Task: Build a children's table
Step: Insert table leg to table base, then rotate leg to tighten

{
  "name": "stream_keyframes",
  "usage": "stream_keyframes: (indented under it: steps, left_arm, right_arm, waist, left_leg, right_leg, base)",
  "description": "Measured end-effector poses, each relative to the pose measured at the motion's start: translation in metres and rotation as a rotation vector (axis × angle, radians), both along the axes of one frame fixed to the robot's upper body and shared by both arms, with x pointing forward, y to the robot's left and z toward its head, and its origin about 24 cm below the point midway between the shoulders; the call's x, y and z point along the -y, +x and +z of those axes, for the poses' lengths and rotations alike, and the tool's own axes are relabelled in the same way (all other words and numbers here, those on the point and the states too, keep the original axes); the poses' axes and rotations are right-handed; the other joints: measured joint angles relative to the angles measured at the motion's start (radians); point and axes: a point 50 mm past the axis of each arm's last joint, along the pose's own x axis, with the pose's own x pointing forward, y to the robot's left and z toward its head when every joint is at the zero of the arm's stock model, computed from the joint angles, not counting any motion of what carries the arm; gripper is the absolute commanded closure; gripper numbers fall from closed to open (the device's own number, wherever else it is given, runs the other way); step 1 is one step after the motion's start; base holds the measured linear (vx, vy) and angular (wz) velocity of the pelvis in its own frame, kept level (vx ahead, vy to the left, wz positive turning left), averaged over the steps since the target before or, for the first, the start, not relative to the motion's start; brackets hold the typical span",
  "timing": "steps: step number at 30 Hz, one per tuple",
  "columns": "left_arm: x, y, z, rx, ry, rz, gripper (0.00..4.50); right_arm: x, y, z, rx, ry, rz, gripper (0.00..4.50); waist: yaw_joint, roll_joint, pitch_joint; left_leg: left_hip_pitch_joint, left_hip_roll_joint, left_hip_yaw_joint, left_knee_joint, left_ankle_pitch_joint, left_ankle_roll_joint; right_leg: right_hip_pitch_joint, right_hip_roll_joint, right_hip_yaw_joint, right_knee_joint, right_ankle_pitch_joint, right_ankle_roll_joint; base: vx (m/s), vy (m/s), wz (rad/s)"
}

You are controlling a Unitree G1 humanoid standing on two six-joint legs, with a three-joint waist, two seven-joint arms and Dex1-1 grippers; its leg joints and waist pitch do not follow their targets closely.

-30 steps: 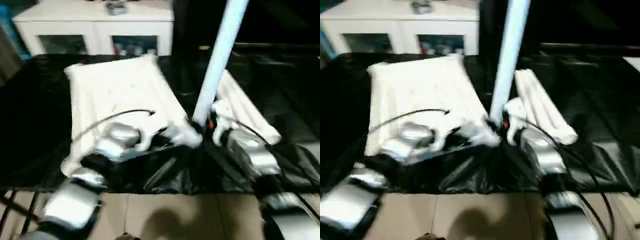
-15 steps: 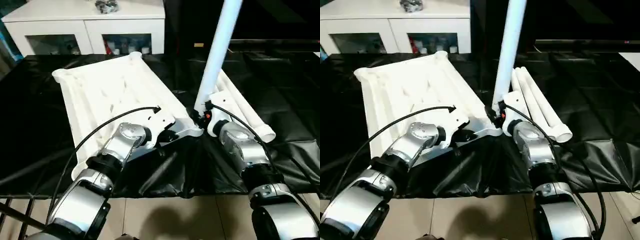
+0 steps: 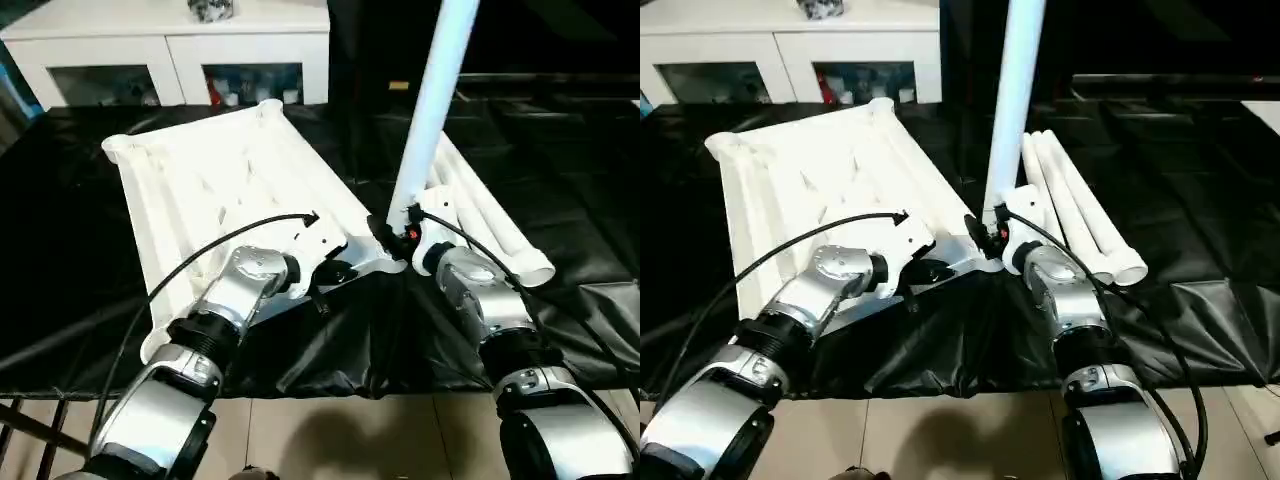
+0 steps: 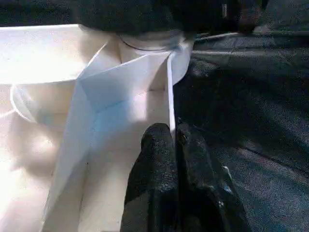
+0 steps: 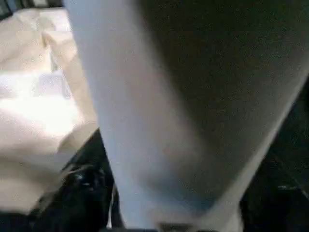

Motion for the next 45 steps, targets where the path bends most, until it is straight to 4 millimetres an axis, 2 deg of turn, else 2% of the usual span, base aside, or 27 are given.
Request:
stream_keyframes:
  steps: [1,6,11,21,22,25,27,29,31,35,40,42,45]
  left_arm:
    - [-0.001,0.0,0.0,0.001,-0.003,-0.005,4.5]
    - [-0.005,-0.003,0.002,0.004,-0.006,-0.05,4.5]
    - [-0.014,-0.006,0.003,0.001,0.005,-0.127,4.5]
    - [-0.032,-0.013,0.005,-0.039,0.038,-0.296,4.5]
    - [-0.034,-0.014,0.005,-0.047,0.041,-0.316,4.5]
    - [-0.038,-0.016,0.005,-0.067,0.053,-0.359,4.5]
    - [-0.04,-0.017,0.006,-0.073,0.06,-0.381,4.5]
    - [-0.042,-0.019,0.006,-0.078,0.067,-0.414,4.5]
    - [-0.042,-0.019,0.006,-0.08,0.073,-0.433,4.5]
    - [-0.043,-0.02,0.005,-0.082,0.074,-0.444,4.5]
    - [-0.043,-0.02,0.004,-0.086,0.068,-0.438,4.5]
    - [-0.045,-0.018,0.003,-0.084,0.061,-0.402,4.5]
    - [-0.04,-0.007,0.001,-0.061,0.049,-0.245,4.5]
  right_arm:
    - [0.001,-0.002,-0.002,-0.002,0.0,0.01,0.88]
    - [0.006,-0.007,0.0,0.015,0.003,0.112,0.5]
    - [0.012,-0.018,0.002,0.012,-0.002,0.262,0.5]
    - [0.023,-0.04,0.007,-0.043,-0.044,0.568,0.5]
    - [0.025,-0.043,0.008,-0.057,-0.053,0.6,0.65]
    - [0.026,-0.048,0.008,-0.078,-0.062,0.66,0.65]
    - [0.025,-0.05,0.008,-0.086,-0.063,0.69,0.97]
    - [0.025,-0.052,0.008,-0.095,-0.069,0.722,0.97]
    - [0.025,-0.054,0.008,-0.109,-0.065,0.743,1.26]
    - [0.025,-0.055,0.008,-0.117,-0.065,0.753,1.55]
    - [0.021,-0.056,0.008,-0.117,-0.054,0.744,1.64]
    - [0.019,-0.055,0.005,-0.108,-0.036,0.687,1.64]
    - [0.011,-0.04,-0.001,-0.058,-0.005,0.443,1.66]
  waist:
    - [0.001,0.001,0.0]
    - [0.008,0.001,0.0]
    - [0.029,0.001,0.001]
    - [0.055,0.001,0.001]
    - [0.057,0.001,0.001]
    - [0.059,0.001,0.001]
    - [0.058,0.001,0.001]
    - [0.06,0.001,0.001]
    - [0.06,0.001,0.001]
    - [0.06,0.001,0.0]
    - [0.06,0.001,0.0]
    - [0.057,0.001,0.0]
    - [0.045,0.0,-0.001]
  left_leg:
    - [-0.003,0.0,0.0,0.0,0.0,0.0]
    - [-0.009,0.0,0.0,0.002,0.003,0.005]
    - [-0.014,0.001,0.0,0.007,0.002,0.006]
    - [-0.015,0.002,0.0,0.012,0.001,0.005]
    - [-0.015,0.002,0.0,0.012,0.001,0.005]
    - [-0.015,0.002,0.0,0.013,0.001,0.005]
    - [-0.015,0.002,0.0,0.014,0.001,0.005]
    - [-0.015,0.002,0.0,0.014,-0.001,0.003]
    - [-0.015,0.002,-0.001,0.015,-0.001,0.003]
    - [-0.015,0.002,-0.001,0.016,-0.001,0.003]
    - [-0.014,0.002,-0.001,0.016,-0.001,0.003]
    - [-0.013,0.002,-0.001,0.017,-0.001,0.002]
    - [-0.011,0.003,-0.001,0.021,0.0,0.001]
  right_leg:
    - [-0.003,0.0,0.0,0.0,0.0,0.0]
    - [-0.009,0.0,0.0,0.002,0.0,0.0]
    - [-0.013,0.0,-0.001,0.004,0.0,0.0]
    - [-0.012,0.0,0.0,0.005,0.003,0.0]
    - [-0.012,0.0,0.0,0.005,0.003,0.0]
    - [-0.012,0.0,0.0,0.006,0.003,0.0]
    - [-0.012,0.0,0.0,0.006,0.003,0.0]
    - [-0.012,0.0,0.0,0.006,0.003,0.0]
    - [-0.011,0.0,0.0,0.006,0.004,0.0]
    - [-0.011,0.0,0.0,0.007,0.005,0.0]
    - [-0.01,0.0,0.0,0.007,0.005,0.0]
    - [-0.01,0.0,0.0,0.009,0.005,0.0]
    - [-0.01,0.0,0.001,0.013,0.007,-0.002]
  base:
    - [0.0,0.0,0.0]
    - [0.0,0.0,0.0]
    - [0.0,0.0,0.0]
    - [0.0,0.0,0.0]
    - [0.0,0.0,0.0]
    - [0.0,0.0,0.0]
    - [0.0,0.0,0.0]
    - [0.0,0.0,0.0]
    - [0.0,0.0,0.0]
    - [0.0,0.0,0.0]
    - [0.0,0.0,0.0]
    - [0.0,0.0,0.0]
    - [0.0,0.0,0.0]
